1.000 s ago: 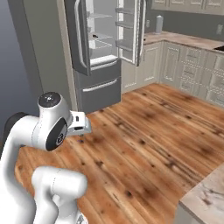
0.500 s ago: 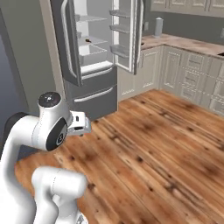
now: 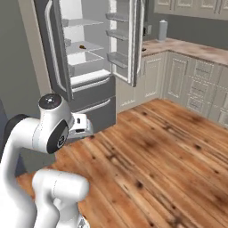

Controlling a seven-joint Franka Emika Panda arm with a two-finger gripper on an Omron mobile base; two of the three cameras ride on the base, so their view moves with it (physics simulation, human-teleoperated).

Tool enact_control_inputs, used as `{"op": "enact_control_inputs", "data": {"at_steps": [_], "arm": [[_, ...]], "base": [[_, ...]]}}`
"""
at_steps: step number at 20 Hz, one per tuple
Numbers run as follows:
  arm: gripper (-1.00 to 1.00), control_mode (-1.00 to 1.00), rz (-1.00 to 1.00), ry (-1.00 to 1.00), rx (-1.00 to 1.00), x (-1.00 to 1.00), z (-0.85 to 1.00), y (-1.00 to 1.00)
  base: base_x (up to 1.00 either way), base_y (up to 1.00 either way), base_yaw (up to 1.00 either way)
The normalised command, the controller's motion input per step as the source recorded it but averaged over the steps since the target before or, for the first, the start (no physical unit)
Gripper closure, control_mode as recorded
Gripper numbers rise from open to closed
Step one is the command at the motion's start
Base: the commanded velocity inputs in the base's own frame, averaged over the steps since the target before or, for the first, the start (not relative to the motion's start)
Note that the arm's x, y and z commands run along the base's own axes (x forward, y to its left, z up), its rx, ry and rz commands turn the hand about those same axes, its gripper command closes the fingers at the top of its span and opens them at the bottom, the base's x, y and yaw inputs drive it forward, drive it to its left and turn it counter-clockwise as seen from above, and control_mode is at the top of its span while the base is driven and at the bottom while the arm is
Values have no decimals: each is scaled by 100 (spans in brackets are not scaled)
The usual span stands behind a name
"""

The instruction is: Take the cheese, chicken drumstick, and lemon from the fridge and place them on the plate on the dining counter to create an appetizer plate.

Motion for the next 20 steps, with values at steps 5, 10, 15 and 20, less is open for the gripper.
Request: {"op": "enact_control_inputs", "data": {"at_steps": [5, 10, 15, 20], "arm": [[-100, 100, 0, 0, 0, 0, 0, 0], [-100, 100, 0, 0, 0, 0, 0, 0], [-100, 100, 0, 0, 0, 0, 0, 0], [-100, 100, 0, 0, 0, 0, 0, 0]], "base": [[100, -14, 13], [100, -15, 24], [87, -13, 25], [71, -9, 24]]}}
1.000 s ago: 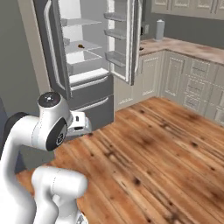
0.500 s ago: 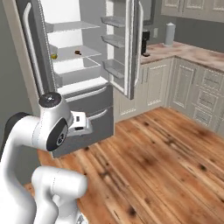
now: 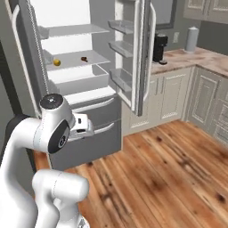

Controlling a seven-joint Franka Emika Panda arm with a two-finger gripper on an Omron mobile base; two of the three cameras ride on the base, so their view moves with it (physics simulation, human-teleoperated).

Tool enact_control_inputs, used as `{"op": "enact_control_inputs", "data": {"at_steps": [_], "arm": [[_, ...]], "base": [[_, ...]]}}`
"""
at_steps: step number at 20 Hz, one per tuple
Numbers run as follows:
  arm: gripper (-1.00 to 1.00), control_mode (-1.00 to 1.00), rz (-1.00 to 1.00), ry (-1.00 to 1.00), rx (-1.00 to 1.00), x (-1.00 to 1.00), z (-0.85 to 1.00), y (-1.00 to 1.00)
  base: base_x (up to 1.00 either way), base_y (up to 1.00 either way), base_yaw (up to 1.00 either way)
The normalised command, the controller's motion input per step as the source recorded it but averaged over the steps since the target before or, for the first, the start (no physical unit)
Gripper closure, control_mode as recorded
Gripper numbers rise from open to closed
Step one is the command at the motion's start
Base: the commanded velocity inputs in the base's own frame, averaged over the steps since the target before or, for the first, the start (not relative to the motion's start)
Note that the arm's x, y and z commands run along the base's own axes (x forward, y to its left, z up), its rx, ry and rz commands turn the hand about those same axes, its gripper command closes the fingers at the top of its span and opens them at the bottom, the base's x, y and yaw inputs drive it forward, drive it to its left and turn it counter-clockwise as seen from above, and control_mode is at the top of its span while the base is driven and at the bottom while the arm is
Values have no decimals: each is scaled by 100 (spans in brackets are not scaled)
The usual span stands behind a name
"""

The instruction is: Take the cheese, chicken drumstick, and lemon from the fridge and place them on the plate on the dining counter to create an appetizer plate.

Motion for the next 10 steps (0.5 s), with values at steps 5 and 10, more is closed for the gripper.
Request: {"op": "enact_control_inputs", "data": {"at_steps": [5, 10], "arm": [[-100, 100, 0, 0, 0, 0, 0, 0], [-100, 100, 0, 0, 0, 0, 0, 0]], "base": [[62, -4, 24], [61, -14, 28]]}}
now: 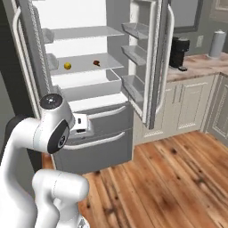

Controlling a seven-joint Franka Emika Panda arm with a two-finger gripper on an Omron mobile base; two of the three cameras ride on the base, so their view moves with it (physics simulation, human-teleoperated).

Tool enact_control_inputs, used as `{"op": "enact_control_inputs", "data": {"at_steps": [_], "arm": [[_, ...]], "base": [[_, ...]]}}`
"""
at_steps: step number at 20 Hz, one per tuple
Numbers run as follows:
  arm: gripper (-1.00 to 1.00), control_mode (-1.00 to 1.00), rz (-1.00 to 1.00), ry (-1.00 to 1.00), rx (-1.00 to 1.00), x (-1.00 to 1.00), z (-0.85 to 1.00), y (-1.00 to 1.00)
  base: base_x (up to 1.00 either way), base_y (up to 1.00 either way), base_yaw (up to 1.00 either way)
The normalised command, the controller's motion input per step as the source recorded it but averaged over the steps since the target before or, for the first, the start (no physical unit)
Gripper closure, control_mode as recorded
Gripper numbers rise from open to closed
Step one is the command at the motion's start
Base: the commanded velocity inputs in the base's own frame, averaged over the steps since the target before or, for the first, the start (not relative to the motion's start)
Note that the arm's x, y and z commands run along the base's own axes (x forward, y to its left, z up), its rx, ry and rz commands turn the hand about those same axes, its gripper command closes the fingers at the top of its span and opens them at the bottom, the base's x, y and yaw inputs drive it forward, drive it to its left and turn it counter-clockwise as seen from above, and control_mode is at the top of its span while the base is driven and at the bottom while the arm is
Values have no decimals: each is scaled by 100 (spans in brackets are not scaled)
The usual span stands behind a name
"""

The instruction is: Take the cheese, chicken drumstick, and lemon from the fridge and place them on the plate on the dining counter to create an appetizer plate.

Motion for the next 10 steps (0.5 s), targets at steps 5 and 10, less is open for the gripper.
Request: {"op": "enact_control_inputs", "data": {"at_steps": [5, 10], "arm": [[-100, 100, 0, 0, 0, 0, 0, 0], [-100, 100, 0, 0, 0, 0, 0, 0]], "base": [[59, -24, 30], [51, -32, 29]]}}
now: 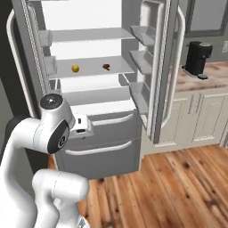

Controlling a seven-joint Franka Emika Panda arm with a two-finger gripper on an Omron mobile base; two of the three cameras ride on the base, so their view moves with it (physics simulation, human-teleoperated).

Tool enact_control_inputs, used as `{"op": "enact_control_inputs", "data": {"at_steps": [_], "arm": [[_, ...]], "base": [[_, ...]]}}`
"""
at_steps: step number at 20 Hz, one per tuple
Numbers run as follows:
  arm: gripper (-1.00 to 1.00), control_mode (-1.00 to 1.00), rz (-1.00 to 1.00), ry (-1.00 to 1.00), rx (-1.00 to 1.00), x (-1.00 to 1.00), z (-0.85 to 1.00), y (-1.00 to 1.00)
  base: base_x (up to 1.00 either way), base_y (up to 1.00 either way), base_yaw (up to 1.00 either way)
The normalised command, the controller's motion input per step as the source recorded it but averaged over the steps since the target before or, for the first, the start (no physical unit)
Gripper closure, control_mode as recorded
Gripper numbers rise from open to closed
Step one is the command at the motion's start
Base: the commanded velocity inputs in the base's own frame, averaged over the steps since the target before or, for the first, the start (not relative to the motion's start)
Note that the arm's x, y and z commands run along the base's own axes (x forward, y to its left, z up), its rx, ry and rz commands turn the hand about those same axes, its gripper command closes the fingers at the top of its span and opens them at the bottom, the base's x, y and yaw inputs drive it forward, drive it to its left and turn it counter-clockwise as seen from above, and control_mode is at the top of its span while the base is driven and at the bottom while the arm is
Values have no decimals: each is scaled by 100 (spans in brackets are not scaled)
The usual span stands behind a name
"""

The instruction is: Take the cheese, chicken drumstick, and lemon from the fridge and place them on the plate on the dining counter to create an appetizer plate.

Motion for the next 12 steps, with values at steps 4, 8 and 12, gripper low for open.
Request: {"op": "enact_control_inputs", "data": {"at_steps": [4, 8, 12], "arm": [[-100, 100, 0, 0, 0, 0, 0, 0], [-100, 100, 0, 0, 0, 0, 0, 0], [-100, 100, 0, 0, 0, 0, 0, 0]], "base": [[47, -35, 30], [45, -40, 30], [49, -36, 30]]}}
